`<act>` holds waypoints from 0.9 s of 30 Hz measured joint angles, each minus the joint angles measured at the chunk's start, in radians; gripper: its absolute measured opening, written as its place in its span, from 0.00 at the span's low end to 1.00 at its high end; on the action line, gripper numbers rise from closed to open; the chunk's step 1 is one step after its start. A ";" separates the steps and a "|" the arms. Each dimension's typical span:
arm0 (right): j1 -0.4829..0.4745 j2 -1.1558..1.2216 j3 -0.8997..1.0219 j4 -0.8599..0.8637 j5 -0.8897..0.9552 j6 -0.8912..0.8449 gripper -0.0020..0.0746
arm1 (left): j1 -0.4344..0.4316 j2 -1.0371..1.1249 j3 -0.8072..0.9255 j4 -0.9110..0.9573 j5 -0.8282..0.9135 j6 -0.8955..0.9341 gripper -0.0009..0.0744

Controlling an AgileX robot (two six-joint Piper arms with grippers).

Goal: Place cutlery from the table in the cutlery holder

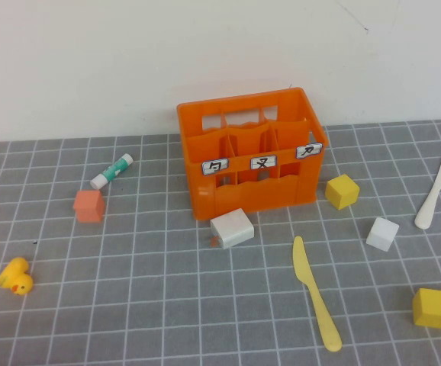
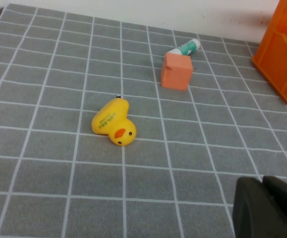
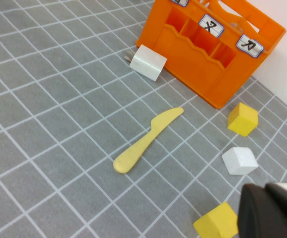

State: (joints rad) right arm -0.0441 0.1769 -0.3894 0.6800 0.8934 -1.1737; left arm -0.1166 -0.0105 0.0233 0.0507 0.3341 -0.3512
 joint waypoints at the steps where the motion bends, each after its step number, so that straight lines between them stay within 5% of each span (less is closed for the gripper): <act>1: 0.000 0.000 0.000 0.000 0.000 0.000 0.02 | 0.000 0.000 0.000 0.000 0.000 0.000 0.01; 27: 0.000 0.000 0.000 0.000 0.000 0.000 0.02 | 0.030 0.000 0.000 0.006 0.001 0.137 0.01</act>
State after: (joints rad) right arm -0.0441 0.1769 -0.3894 0.6800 0.8934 -1.1737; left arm -0.0867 -0.0105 0.0233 0.0569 0.3356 -0.2140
